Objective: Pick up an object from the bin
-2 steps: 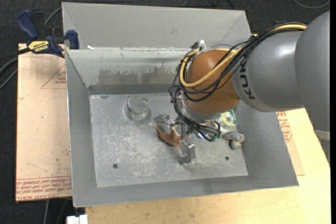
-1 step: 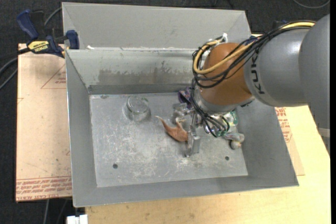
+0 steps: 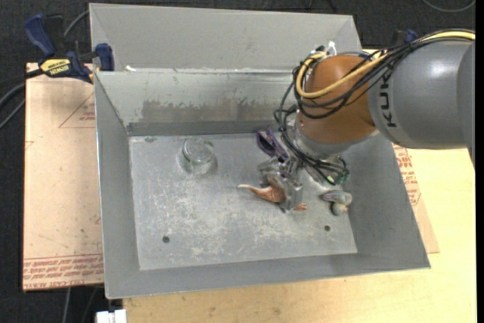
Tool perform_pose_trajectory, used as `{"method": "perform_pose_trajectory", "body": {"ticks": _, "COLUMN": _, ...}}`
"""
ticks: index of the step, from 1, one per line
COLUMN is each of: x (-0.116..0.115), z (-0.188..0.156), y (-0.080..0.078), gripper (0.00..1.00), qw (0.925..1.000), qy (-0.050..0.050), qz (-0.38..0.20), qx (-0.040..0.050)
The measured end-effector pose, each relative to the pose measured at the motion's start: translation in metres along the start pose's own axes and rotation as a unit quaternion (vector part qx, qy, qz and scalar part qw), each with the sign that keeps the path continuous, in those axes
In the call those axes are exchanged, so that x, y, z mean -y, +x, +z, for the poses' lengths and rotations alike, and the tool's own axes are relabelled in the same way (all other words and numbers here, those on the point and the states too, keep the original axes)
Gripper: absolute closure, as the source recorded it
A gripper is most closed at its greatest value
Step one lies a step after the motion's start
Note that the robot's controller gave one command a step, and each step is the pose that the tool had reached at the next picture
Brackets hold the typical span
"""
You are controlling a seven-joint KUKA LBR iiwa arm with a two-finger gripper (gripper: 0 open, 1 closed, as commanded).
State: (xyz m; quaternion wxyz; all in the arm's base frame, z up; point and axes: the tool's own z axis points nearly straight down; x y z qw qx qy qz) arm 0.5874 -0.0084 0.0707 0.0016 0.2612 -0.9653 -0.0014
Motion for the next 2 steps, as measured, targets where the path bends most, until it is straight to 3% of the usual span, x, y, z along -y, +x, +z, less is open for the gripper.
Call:
{"method": "perform_pose_trajectory", "body": {"ticks": 1, "x": 0.0, "z": 0.0, "y": 0.0, "gripper": 1.0, "qw": 1.0, "qy": 0.0, "qz": 0.0, "qx": -0.0002}}
{"method": "perform_pose_trajectory", "body": {"ticks": 2, "x": -0.007, "z": -0.142, "y": -0.004, "gripper": 1.0, "qw": 1.0, "qy": 0.0, "qz": 0.003, "qx": 0.0018}}
